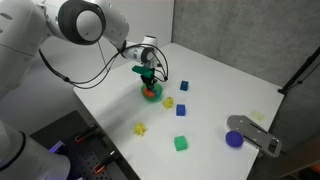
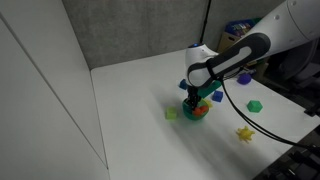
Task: Remove the orange toy from the green bowl and put it on the table
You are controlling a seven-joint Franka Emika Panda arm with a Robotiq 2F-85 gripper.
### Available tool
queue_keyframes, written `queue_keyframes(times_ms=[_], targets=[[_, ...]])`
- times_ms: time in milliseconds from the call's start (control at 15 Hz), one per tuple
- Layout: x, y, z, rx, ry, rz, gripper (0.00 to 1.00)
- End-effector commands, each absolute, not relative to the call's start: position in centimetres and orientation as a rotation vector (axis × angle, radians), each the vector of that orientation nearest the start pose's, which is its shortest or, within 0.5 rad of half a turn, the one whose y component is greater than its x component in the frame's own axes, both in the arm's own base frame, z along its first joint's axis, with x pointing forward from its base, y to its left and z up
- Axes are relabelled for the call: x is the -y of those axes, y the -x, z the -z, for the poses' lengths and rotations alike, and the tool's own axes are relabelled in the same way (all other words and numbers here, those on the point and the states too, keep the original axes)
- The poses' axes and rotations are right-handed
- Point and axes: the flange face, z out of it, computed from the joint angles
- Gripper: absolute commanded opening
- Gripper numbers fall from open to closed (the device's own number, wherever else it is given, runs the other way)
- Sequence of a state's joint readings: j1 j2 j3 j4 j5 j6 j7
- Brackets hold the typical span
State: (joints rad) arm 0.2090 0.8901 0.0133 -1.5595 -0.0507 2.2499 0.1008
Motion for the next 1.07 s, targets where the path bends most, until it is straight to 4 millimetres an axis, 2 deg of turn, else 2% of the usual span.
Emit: queue_keyframes(times_ms=[0, 400, 600, 800, 1000], targets=[[-14.4, -66.9, -12.5, 0.192, 3.204, -0.290, 0.05], [-13.5, -69.0, -17.2, 0.146, 3.188, -0.248, 0.05], [-11.3, -69.6, -19.6, 0.102, 3.195, -0.247, 0.05], [-7.5, -69.8, -21.1, 0.029, 3.213, -0.242, 0.05], [-2.6, -69.9, -21.4, -0.081, 3.227, -0.242, 0.05]])
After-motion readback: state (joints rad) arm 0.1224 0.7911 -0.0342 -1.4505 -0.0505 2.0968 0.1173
